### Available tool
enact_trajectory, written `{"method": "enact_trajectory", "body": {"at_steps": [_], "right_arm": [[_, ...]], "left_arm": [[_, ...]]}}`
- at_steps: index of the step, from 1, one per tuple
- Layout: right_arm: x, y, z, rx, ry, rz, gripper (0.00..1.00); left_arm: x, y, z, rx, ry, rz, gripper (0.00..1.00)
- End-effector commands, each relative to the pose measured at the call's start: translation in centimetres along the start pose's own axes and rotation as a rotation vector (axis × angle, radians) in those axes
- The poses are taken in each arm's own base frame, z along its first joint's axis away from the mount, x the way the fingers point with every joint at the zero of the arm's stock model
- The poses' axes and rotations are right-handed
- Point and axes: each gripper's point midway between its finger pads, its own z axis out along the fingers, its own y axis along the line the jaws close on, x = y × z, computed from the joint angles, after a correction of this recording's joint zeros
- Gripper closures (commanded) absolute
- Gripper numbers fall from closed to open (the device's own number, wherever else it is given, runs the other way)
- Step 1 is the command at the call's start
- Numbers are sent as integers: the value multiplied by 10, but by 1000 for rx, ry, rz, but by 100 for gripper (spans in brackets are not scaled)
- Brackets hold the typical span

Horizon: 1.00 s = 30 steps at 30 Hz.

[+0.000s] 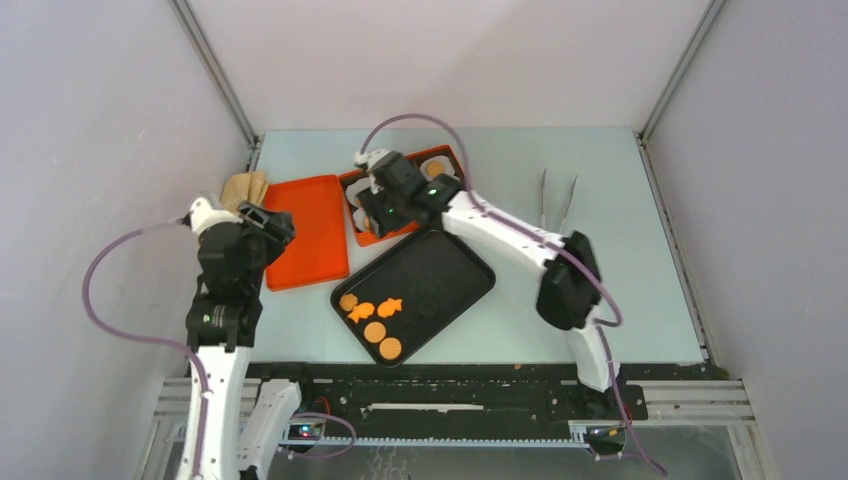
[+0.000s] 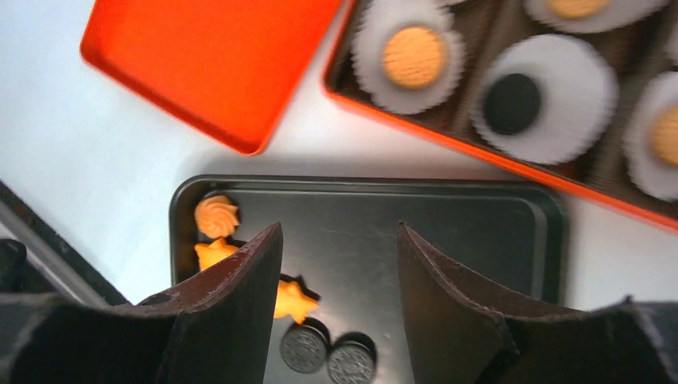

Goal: Pack the cookies

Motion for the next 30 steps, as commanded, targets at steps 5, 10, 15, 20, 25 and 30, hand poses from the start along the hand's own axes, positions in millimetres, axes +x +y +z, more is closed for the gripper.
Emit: {"method": "enact_trajectory", "body": {"at_steps": [5, 10, 15, 20, 25, 30], "right_arm": [[24, 62, 61, -185, 140, -16, 41], [43, 81, 88, -252, 185, 19, 43], [56, 98, 105, -304, 192, 53, 43], [73, 104, 118, -285, 223, 37, 43], [107, 83, 129, -234, 340, 104, 43], [125, 57, 120, -198, 376, 164, 44]], "left_arm": [[15, 17, -6, 0, 60, -89, 39], [33, 16, -1, 29, 126, -98, 40], [38, 19, -1, 35, 135, -81, 40], [43, 22, 0, 33, 144, -74, 40], [51, 21, 3, 48, 167, -78, 40], [55, 21, 4, 56, 181, -85, 40]]}}
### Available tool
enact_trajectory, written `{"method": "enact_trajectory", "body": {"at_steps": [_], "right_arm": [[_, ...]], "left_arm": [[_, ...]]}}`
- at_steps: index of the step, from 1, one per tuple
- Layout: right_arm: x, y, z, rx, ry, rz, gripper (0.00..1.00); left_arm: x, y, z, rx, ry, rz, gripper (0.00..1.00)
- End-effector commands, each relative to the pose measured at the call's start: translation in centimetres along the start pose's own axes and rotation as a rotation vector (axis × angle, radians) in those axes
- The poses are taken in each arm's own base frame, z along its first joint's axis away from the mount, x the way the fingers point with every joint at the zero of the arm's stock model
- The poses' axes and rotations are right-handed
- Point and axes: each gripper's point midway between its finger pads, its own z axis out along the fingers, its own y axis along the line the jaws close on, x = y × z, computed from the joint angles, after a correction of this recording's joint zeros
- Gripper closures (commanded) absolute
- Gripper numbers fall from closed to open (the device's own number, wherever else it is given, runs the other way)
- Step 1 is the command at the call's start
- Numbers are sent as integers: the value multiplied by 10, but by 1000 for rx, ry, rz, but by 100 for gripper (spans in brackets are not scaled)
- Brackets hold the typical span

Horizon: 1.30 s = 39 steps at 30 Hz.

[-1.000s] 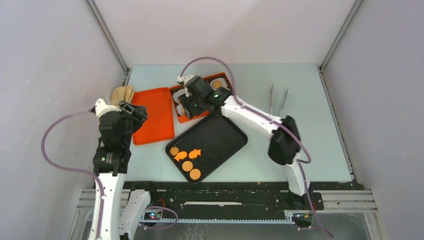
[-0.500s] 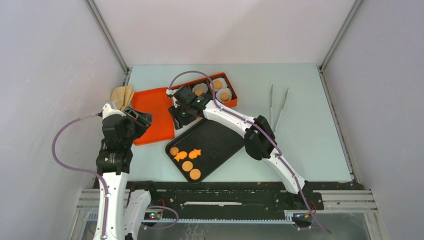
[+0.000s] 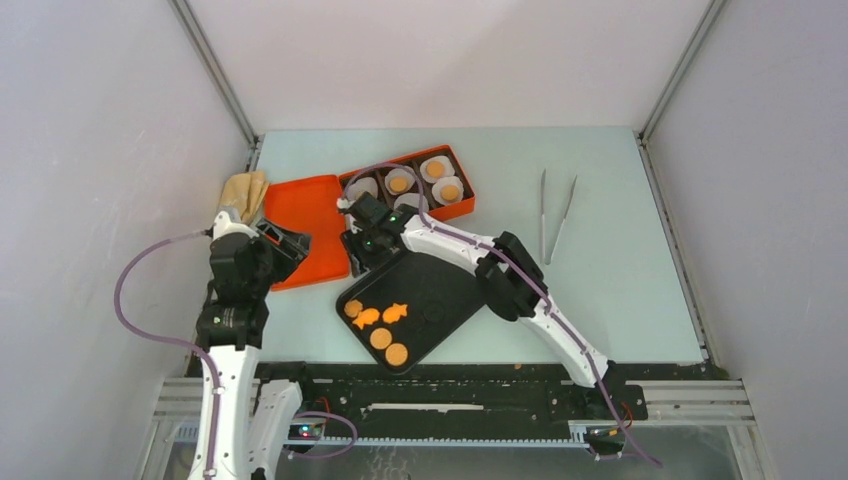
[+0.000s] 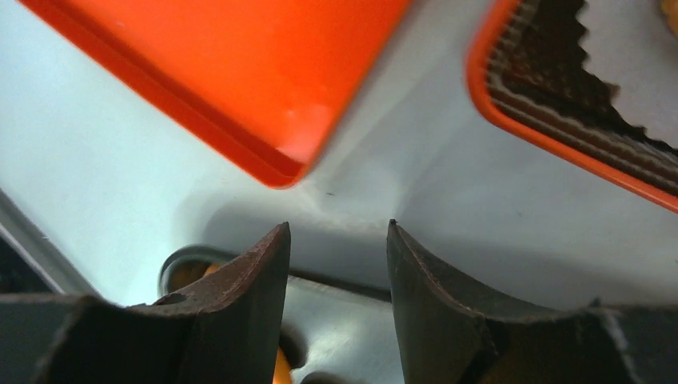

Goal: Pack the cookies

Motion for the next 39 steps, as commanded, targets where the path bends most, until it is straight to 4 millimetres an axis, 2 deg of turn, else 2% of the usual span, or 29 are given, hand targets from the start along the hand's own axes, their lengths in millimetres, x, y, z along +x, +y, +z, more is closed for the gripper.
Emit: {"method": "enact_trajectory", "body": {"at_steps": [1, 2, 5, 8, 9, 10, 12, 14, 19, 24, 28, 29, 33, 36, 39], "right_arm": [[22, -28, -23, 44, 54, 106, 44], [24, -33, -33, 50, 49, 121, 44], [49, -66, -48, 100, 74, 182, 44], [63, -92, -64, 132, 65, 222, 44], [65, -98, -69, 133, 57, 230, 44], [65, -101, -75, 129, 48, 228, 44], [62, -106, -84, 143, 26, 216, 45], [53, -105, -96, 148, -5, 199, 45], [19, -82, -135, 92, -121, 167, 48], [0, -60, -179, 41, -219, 144, 50], [-4, -51, -211, 11, -266, 139, 50], [-5, -48, -221, 1, -283, 137, 50], [-5, -50, -247, 10, -323, 138, 50], [2, -53, -257, 23, -331, 135, 49], [9, -56, -263, 34, -332, 136, 49]], "left_arm": [[1, -6, 3, 39, 5, -8, 40], [1, -6, 3, 43, 4, -8, 40], [2, -7, 6, 50, 4, -15, 40], [11, 7, 21, -5, 34, -35, 43], [16, 15, 28, -37, 50, -45, 51], [20, 22, 35, -65, 62, -48, 67], [31, 42, 49, -139, 87, -52, 89], [41, 58, 61, -204, 118, -49, 99], [62, 83, 84, -341, 185, -8, 100], [62, 91, 107, -445, 212, 27, 100], [70, 100, 133, -505, 260, 29, 100], [77, 107, 141, -530, 289, 31, 100], [103, 104, 158, -532, 347, 72, 100], [120, 102, 161, -538, 382, 105, 100], [130, 90, 157, -519, 400, 146, 100]]}}
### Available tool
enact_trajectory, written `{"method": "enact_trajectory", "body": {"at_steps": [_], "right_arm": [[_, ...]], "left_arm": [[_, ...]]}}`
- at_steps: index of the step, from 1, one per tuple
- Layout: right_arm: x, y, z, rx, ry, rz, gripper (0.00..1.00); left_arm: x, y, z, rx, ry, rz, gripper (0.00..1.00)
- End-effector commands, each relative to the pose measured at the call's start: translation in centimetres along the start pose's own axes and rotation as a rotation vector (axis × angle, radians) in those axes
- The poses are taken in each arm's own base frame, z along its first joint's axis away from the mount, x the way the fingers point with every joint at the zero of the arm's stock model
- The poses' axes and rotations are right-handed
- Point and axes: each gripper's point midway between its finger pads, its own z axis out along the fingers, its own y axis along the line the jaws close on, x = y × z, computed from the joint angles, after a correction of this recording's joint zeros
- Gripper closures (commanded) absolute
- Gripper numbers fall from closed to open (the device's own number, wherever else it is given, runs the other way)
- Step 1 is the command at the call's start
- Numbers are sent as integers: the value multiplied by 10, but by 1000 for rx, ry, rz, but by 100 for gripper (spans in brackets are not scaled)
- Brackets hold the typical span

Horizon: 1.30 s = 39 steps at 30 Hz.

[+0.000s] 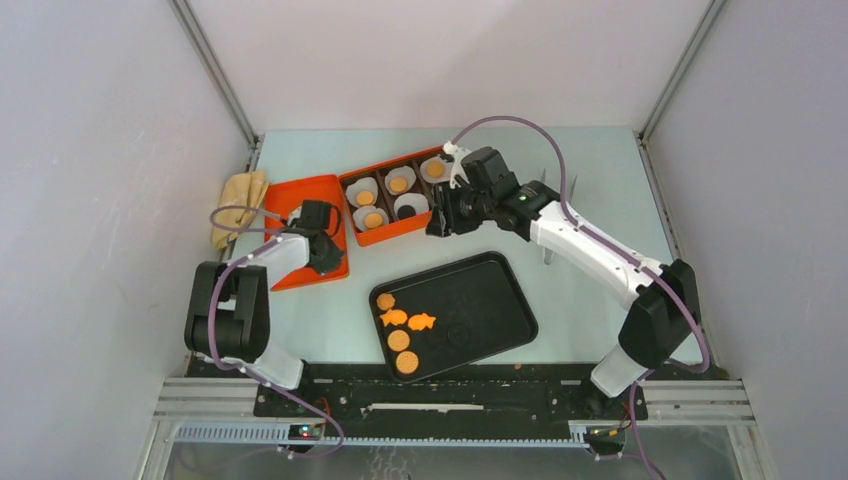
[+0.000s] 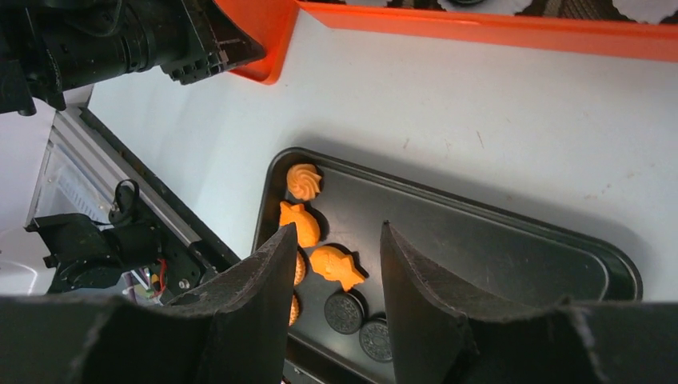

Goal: Pack the cookies

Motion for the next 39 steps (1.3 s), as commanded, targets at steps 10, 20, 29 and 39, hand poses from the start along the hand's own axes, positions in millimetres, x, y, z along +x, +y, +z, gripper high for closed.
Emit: {"method": "enact_trajectory", "body": {"at_steps": [10, 20, 29, 39], "right_arm": [[28, -11, -10, 28, 53, -5, 48], [63, -13, -4, 73, 99, -11, 46], [84, -11, 3, 87, 127, 13, 46], [79, -12, 60, 107, 184, 10, 46]], "left_arm": [[82, -80, -32, 210, 140, 138, 100], [95, -171, -52, 425, 168, 240, 100], [67, -235, -61, 549, 101, 317, 100], [15, -167, -151, 511, -179, 260, 100]]}}
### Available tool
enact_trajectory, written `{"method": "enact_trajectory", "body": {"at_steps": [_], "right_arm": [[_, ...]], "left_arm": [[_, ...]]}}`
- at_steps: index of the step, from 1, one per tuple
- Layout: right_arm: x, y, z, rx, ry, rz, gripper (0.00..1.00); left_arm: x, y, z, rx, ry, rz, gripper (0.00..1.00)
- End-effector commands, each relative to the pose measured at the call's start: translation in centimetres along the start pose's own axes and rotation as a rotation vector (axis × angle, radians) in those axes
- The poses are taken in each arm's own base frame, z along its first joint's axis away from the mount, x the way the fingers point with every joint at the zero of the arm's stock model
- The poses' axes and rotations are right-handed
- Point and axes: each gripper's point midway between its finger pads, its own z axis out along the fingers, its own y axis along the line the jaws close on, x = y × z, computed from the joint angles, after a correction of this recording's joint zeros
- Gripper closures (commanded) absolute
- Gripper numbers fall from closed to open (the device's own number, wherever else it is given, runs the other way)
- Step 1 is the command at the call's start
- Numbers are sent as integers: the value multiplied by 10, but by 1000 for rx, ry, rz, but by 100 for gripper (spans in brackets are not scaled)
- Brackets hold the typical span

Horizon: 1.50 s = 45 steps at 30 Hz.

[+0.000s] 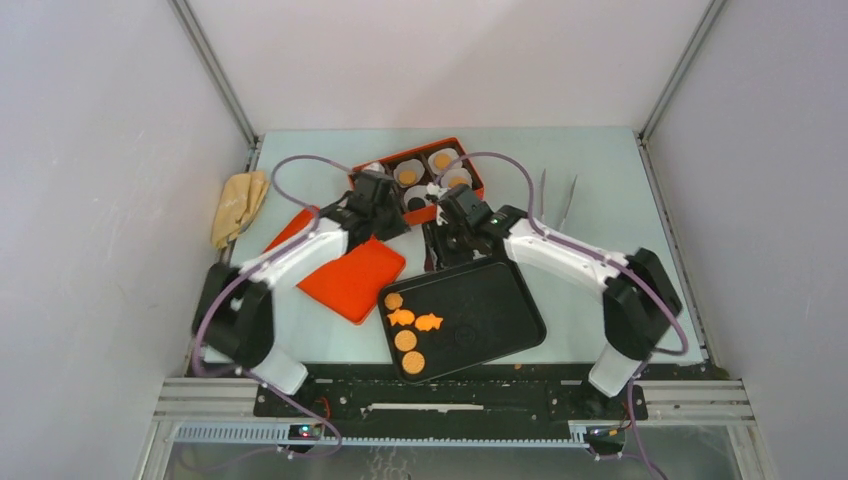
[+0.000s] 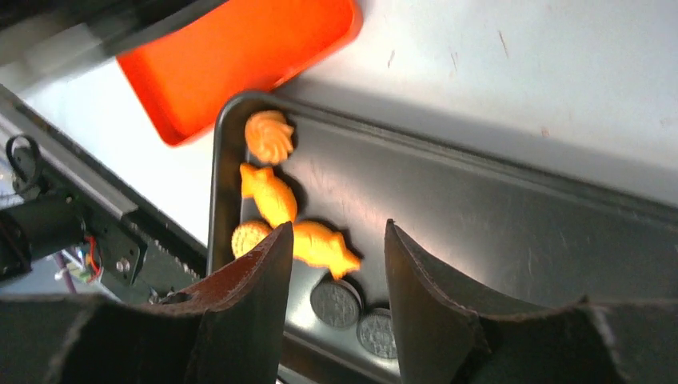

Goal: Pack the cookies

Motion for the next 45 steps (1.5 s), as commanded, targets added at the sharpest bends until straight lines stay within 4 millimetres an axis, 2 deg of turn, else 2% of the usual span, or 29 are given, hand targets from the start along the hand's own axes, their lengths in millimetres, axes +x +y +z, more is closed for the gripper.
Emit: {"method": "enact_trajectory", "body": {"at_steps": [1, 3, 5, 7, 10, 13, 16, 19, 25, 29, 32, 33, 37, 41, 45], "right_arm": [[-21, 10, 37, 21, 7, -8, 46], [-25, 12, 59, 45, 30, -26, 46], [-31, 14, 79, 69, 50, -42, 46], [-36, 16, 95, 92, 61, -53, 46], [-49, 15, 112, 109, 57, -62, 46], [-54, 9, 127, 127, 85, -60, 47], [-51, 1, 145, 152, 119, -67, 48], [-46, -6, 153, 178, 144, -63, 51], [-40, -26, 152, 232, 170, -27, 61], [-39, -37, 153, 233, 188, -4, 83], [-40, -33, 153, 223, 190, -29, 99], [-42, -31, 152, 225, 185, -39, 100], [-53, -10, 144, 191, 148, -75, 100], [-72, 26, 124, 120, 90, -110, 100], [-93, 51, 103, 61, 41, -110, 100]], "left_arm": [[-39, 19, -101, -61, -263, 21, 99], [-45, 29, -139, -69, -342, 28, 97], [-46, 40, -162, -89, -392, 29, 96], [-43, 53, -177, -119, -413, 30, 94], [-37, 66, -186, -144, -423, 30, 94], [-29, 73, -186, -150, -414, 24, 94], [-23, 79, -183, -156, -405, 20, 94], [-23, 81, -184, -161, -407, 26, 94], [-24, 85, -187, -177, -423, 35, 94], [-23, 86, -186, -178, -422, 35, 94], [-22, 87, -189, -177, -424, 33, 94], [-22, 87, -190, -174, -424, 33, 93], [-22, 90, -195, -176, -439, 26, 92], [-21, 96, -197, -196, -446, 16, 91], [-14, 99, -195, -194, -432, -2, 90]]}}
